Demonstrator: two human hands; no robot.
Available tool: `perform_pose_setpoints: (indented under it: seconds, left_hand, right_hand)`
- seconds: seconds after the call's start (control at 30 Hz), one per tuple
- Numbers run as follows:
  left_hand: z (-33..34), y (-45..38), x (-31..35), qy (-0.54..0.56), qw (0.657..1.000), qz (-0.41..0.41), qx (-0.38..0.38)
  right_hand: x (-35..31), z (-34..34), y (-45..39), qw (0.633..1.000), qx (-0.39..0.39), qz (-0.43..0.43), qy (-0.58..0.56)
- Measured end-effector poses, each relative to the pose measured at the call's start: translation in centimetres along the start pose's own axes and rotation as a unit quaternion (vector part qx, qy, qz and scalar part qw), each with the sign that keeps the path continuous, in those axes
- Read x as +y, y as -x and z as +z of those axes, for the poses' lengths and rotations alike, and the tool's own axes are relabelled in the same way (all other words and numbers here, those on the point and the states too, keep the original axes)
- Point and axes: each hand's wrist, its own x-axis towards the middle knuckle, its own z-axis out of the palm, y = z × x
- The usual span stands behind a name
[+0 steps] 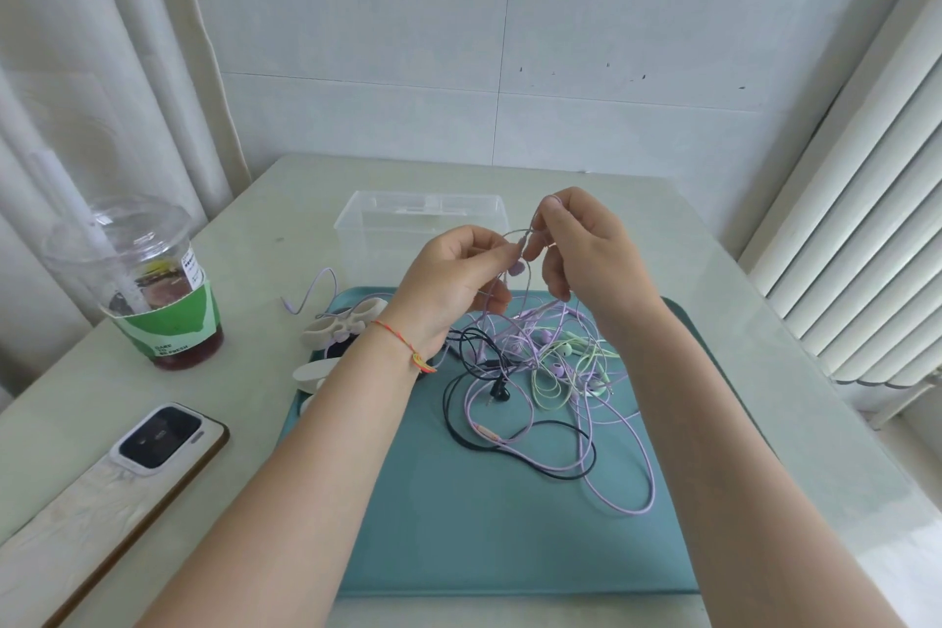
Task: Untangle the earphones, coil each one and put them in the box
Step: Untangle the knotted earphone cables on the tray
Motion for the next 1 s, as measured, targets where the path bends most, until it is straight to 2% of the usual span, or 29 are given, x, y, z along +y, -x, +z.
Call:
perform_pose_setpoints:
  seconds: [0.17,0.37,0.53,0.73,0.87,1.0]
  left_hand:
    - [-0.1,0.1,0.2,0.012,1.000,-0.027,0.002]
    - [0.2,0.1,0.0,0.031,0.995,-0.078,-0.050]
    - [-0.3,-0.2,-0.3,0.085,0.994,-0.064,-0.023]
    - [-0.6,-0.3,-0.5,0.084,0.995,-0.044,-0.012]
    - [-0.8,-0.2,-0.3,0.144,0.987,-0.056,-0.041]
    - [-0.9,-0.1,0.0,0.167,0.979,-0.081,-0.079]
  right_hand:
    - [0.1,-0.1,-0.1,1.000,0.000,0.012,-0.020]
    - [0.1,-0.1,-0.1,0.999,0.001,0.019,-0.030]
    - [-0.2,-0.7,0.1,0.998,-0.008,0.046,-0.048]
    - [0.3,-1.4,-0.1,0.996,-0.038,0.034,0.071]
    - [0.5,-2.1,-0.3,0.997,-0.057,0.018,0.039]
    - [0.5,-2.4,-0.3,0.987,-0.133,0.045,-0.084]
